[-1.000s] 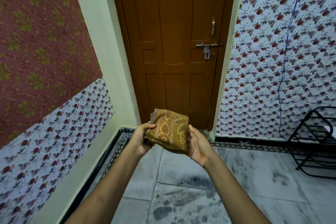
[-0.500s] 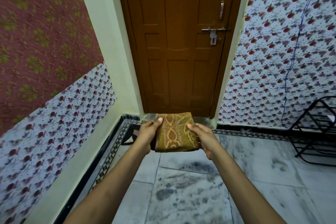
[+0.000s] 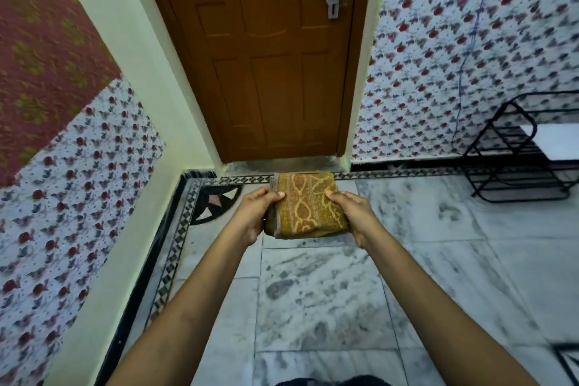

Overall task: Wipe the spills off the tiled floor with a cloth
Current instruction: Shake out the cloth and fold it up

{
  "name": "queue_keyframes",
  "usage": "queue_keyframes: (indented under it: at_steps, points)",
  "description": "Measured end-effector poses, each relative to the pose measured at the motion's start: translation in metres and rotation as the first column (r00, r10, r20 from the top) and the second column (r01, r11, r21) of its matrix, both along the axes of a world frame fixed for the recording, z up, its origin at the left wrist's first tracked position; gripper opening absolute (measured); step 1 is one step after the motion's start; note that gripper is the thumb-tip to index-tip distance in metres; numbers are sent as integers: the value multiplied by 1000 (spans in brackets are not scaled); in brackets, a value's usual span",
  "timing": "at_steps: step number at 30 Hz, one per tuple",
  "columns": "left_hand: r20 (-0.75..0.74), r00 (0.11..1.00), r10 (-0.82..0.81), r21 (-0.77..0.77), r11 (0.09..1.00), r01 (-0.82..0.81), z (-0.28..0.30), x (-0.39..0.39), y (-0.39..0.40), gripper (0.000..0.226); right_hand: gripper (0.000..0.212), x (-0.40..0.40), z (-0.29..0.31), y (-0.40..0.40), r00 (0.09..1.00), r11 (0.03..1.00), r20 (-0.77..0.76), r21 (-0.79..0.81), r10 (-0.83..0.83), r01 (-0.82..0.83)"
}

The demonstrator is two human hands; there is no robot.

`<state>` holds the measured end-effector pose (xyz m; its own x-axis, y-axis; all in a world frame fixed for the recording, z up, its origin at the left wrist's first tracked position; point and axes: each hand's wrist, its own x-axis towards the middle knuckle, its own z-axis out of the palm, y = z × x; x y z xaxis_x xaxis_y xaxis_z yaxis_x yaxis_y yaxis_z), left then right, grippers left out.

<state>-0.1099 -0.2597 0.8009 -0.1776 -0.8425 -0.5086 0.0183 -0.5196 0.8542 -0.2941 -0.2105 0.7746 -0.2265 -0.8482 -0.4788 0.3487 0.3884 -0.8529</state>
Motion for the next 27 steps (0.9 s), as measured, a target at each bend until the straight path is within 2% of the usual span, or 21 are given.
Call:
queue_keyframes:
  at_steps: [2, 4, 9, 12, 17, 21, 27]
  points:
    - [-5, 999, -34, 10, 999, 34, -3, -21, -2, 39, 11, -20, -4, 1, 999, 1000, 4, 0, -31, 31]
    - [-2, 999, -48, 10, 999, 48, -5, -41, -3, 35, 11, -40, -8, 2, 999, 999, 4, 1, -50, 50]
    - [18, 996, -84, -1, 996, 84, -14, -115, -3, 9, 10, -114, -16, 6, 997, 997, 11, 13, -77, 77]
    - [25, 998, -50, -2, 999, 51, -17, -180, 5, 7, 12, -176, -17, 11, 998, 997, -10, 45, -70, 70]
    - [11, 1000, -14, -1, 1000, 15, -19, -283, 18, 12, 35, -277, -18, 19, 996, 996, -40, 53, -75, 77]
    - [3, 1000, -14, 8, 1000, 14, -21, -361, 20, 13, 11, -351, -13, 27, 994, 994, -51, 43, -94, 96]
    - [-12, 998, -67, 23, 997, 67, -30, -475, 8, 11, 13, -454, -10, 30, 976, 978, -71, 29, -205, 207]
